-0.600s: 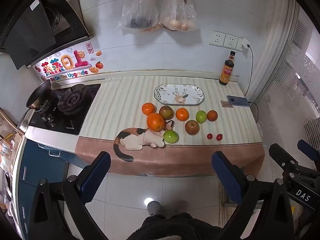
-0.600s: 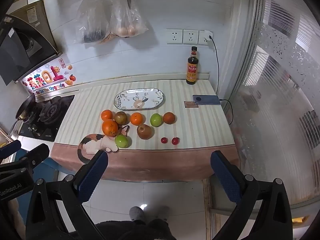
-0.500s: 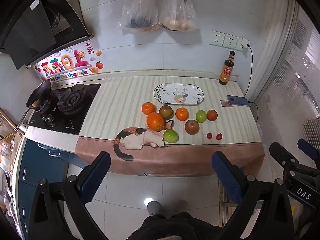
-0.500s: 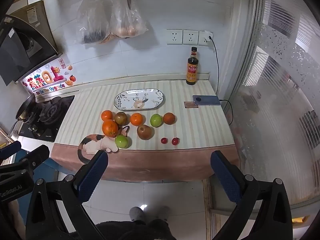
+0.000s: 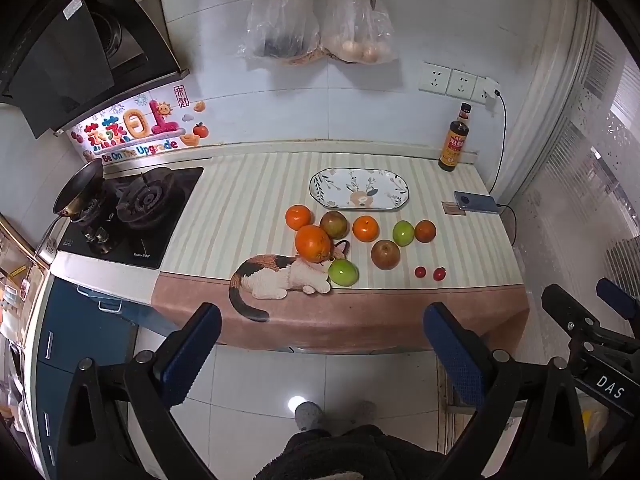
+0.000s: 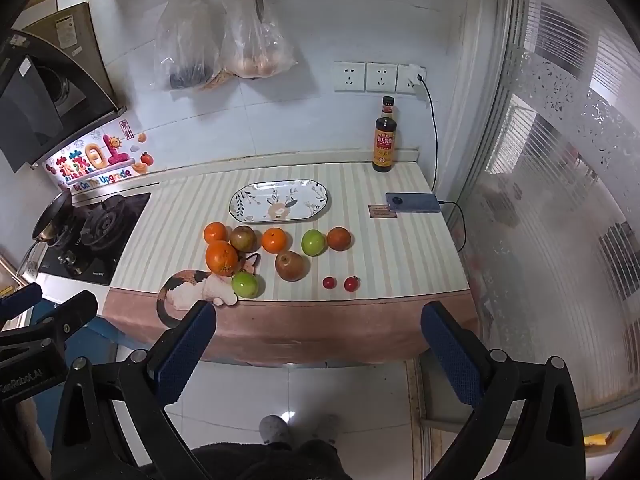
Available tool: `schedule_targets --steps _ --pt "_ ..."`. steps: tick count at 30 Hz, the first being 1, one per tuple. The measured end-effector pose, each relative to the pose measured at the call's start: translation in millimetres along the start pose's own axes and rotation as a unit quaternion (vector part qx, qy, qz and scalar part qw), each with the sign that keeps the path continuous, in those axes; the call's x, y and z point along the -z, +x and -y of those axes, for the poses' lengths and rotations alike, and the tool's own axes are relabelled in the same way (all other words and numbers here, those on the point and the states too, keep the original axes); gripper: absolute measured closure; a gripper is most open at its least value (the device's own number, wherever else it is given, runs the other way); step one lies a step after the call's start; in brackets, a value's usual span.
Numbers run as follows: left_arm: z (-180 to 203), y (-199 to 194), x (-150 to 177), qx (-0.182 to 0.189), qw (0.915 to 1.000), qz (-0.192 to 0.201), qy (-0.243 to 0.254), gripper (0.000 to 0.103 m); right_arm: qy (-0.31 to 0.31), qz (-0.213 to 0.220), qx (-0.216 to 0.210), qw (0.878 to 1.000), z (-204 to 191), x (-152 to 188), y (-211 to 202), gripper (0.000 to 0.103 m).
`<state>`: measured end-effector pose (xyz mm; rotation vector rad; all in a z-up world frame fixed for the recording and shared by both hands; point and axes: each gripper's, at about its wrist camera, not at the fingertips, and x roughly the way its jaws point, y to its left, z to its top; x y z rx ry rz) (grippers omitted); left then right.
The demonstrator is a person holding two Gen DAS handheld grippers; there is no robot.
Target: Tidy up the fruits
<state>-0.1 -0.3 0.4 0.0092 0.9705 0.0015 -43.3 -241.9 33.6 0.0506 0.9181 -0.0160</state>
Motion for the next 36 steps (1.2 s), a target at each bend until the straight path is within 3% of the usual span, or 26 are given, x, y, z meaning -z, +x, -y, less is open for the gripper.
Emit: schedule_targets --steps 36 --pt "0.5 -5.7 5.9 0.003 1.0000 0.002 0.003 0.000 0.002 0.001 -0.002 1.000 -0.4 2.0 -4.5 0.000"
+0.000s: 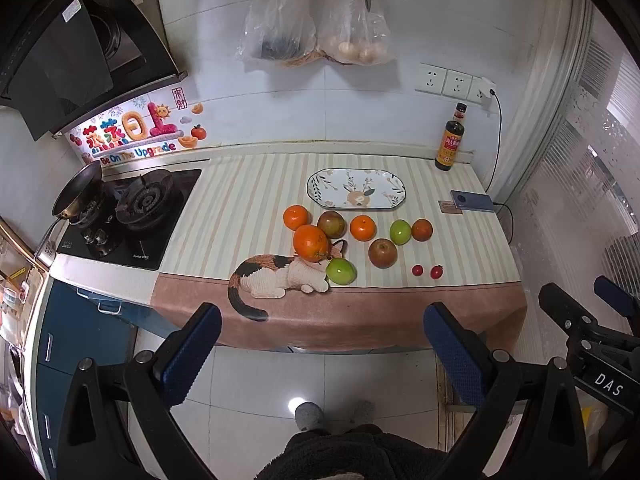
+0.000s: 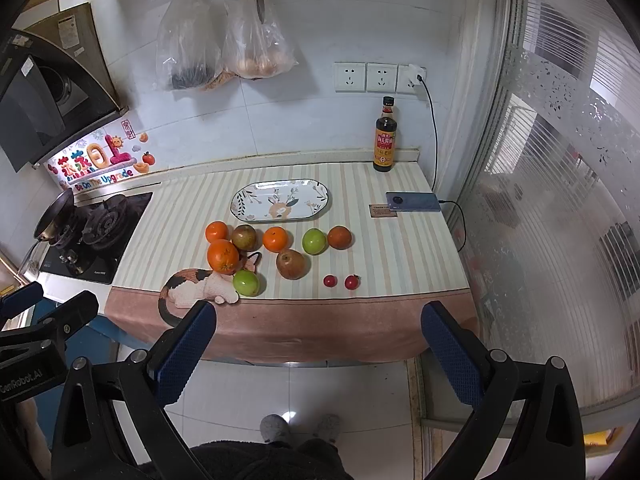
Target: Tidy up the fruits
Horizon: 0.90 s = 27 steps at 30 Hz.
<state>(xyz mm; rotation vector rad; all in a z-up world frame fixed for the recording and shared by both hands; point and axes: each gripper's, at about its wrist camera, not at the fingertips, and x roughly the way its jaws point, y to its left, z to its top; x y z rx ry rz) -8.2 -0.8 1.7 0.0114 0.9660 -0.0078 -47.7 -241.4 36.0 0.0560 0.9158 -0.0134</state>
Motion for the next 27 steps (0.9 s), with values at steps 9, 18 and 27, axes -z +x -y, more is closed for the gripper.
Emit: schedule_targets --steps 9,18,27 --pt "1.4 -1.6 -1.2 0.000 1.0000 -0.001 -0.001 0.000 0.000 0.001 0.000 1.000 -0.1 0.8 -2.0 0.000" --pt "1.4 -4.3 -3.0 0.000 1.0000 0.002 -0.002 0.000 0.001 0.004 -0.003 1.000 1.7 -0.3 -9.0 0.000" --pt "0.8 -5.9 -2.5 0.001 1.0000 0.001 -0.002 0.000 0.001 0.005 -0.003 1.000 1.7 -0.2 -10.0 0.000"
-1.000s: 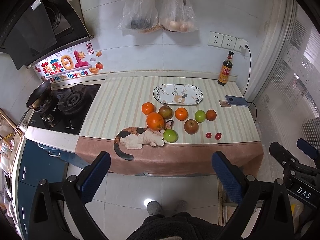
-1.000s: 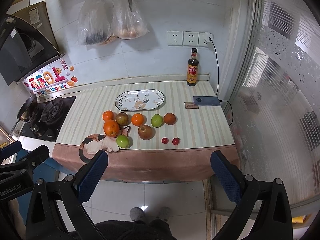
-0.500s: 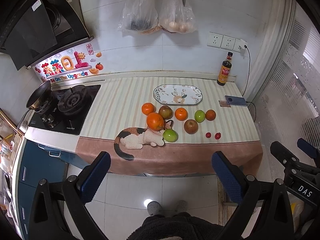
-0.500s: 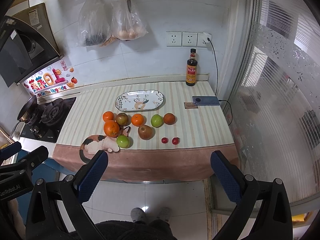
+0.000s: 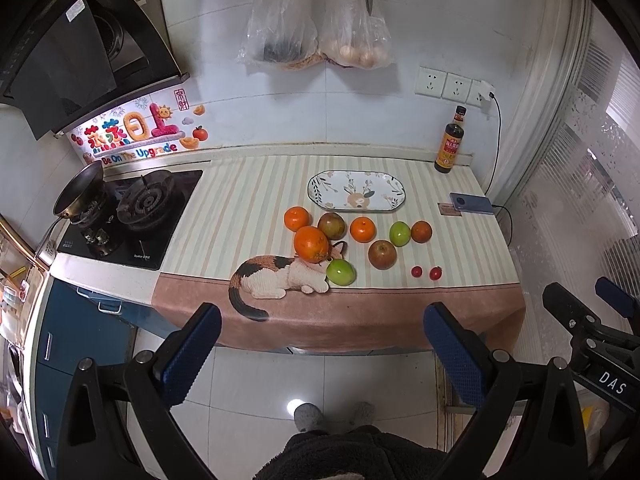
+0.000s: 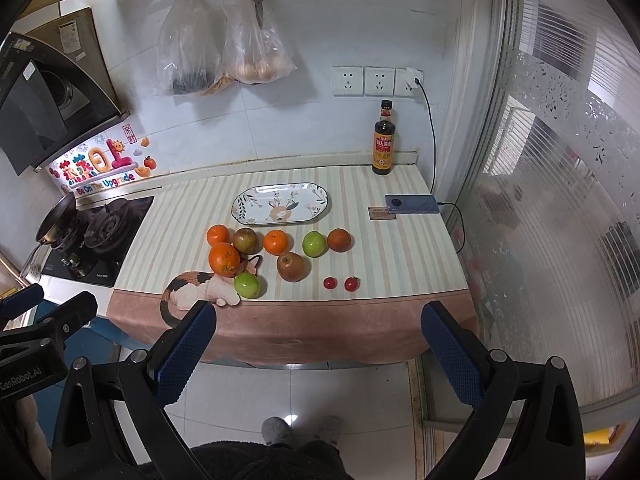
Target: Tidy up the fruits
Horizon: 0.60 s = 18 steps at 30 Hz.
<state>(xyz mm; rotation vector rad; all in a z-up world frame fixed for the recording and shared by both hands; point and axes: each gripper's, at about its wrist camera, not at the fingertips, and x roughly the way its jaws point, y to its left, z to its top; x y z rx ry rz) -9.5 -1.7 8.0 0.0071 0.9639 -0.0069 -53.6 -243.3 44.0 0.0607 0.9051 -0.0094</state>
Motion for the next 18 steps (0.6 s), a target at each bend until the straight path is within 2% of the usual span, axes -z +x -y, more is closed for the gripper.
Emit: schedule_targets --steps 18 --pt "-2.3 0.7 -2.8 -0.001 0.9999 0.011 -0.005 0.000 0.016 -0.001 -0.008 1.000 -2.6 -4.0 -0.2 0.000"
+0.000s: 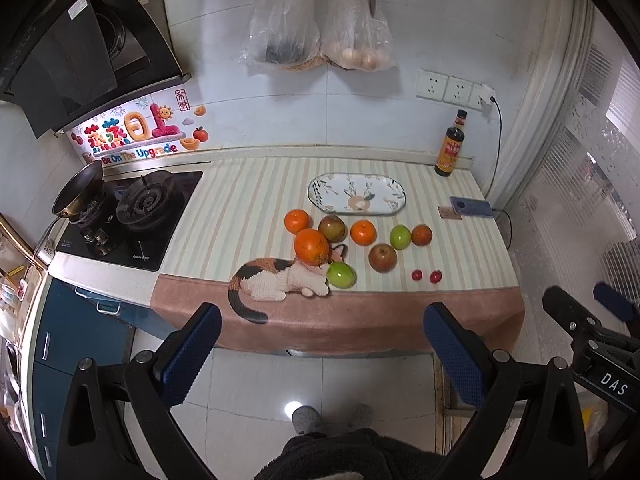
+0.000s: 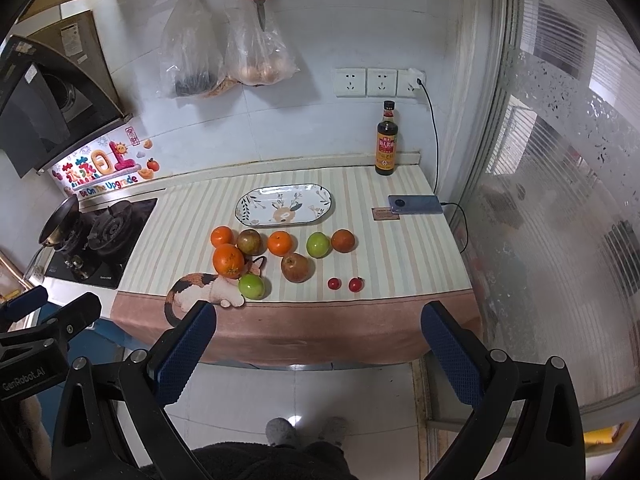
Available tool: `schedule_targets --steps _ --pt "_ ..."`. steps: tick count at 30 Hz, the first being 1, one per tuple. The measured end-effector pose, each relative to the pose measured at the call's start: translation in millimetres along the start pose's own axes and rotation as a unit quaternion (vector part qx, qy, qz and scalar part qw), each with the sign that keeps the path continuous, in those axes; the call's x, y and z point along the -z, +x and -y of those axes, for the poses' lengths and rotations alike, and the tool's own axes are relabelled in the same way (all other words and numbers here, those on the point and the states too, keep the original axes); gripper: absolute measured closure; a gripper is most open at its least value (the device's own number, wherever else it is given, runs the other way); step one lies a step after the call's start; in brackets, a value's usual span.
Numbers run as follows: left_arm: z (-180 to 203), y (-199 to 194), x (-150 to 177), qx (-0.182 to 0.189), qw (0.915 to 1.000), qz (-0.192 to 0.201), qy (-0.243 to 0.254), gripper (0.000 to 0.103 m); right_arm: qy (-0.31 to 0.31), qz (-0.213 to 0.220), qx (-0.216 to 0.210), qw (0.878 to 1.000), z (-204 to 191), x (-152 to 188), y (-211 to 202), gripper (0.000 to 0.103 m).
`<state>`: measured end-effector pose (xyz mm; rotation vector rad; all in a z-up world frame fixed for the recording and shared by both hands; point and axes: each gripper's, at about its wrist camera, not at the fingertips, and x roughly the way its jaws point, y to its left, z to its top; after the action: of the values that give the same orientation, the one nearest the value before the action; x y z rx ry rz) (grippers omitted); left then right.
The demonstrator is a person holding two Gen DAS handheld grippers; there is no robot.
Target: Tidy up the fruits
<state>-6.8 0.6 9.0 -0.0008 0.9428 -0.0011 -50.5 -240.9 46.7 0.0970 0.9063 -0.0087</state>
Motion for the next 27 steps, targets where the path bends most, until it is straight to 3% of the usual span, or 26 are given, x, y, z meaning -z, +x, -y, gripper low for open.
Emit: schedule_targets --steps 6,9,13,17,19,24,27 --pt "-20.0 33.4 -19.0 -0.051 0.9981 0.033 -0.001 0.000 0.035 0.013 -0.031 0.999 -0.2 -0.2 35.9 0.000" --pt "-36.2 69.0 -31.5 -0.058 0.9982 0.018 -0.001 0.000 0.054 0.004 -0.031 0.998 -6.5 -1.3 67.1 0.000" --pt "-63.9 123.8 -44.4 -0.041 0.9986 -0.028 -0.015 0.000 0.059 -0.023 -0.021 0.998 -20.1 -3.9 118.2 0.000" --pt "-74.9 191.1 -56.9 -0.022 0.9944 -0.099 -0.027 0.000 0.059 -0.061 -0.011 0.996 -30.0 -8.8 174.3 0.000" --pt "-77.1 222.7 -62.2 -0.013 0.9906 -0.131 -0.036 0.000 0.060 -0.080 -0.015 0.995 -32.1 -12.9 204.7 0.000" --pt "-80.4 308.5 -69.9 0.024 0.9711 -0.224 -0.079 0.000 0.070 -0.135 -0.025 0.988 -24.6 -26.2 290.7 0.000" --pt "-81.2 362.7 -69.5 0.048 0.9501 -0.281 -0.125 0.002 0.072 -0.171 -0.042 0.982 -19.9 -32.5 341.5 0.000"
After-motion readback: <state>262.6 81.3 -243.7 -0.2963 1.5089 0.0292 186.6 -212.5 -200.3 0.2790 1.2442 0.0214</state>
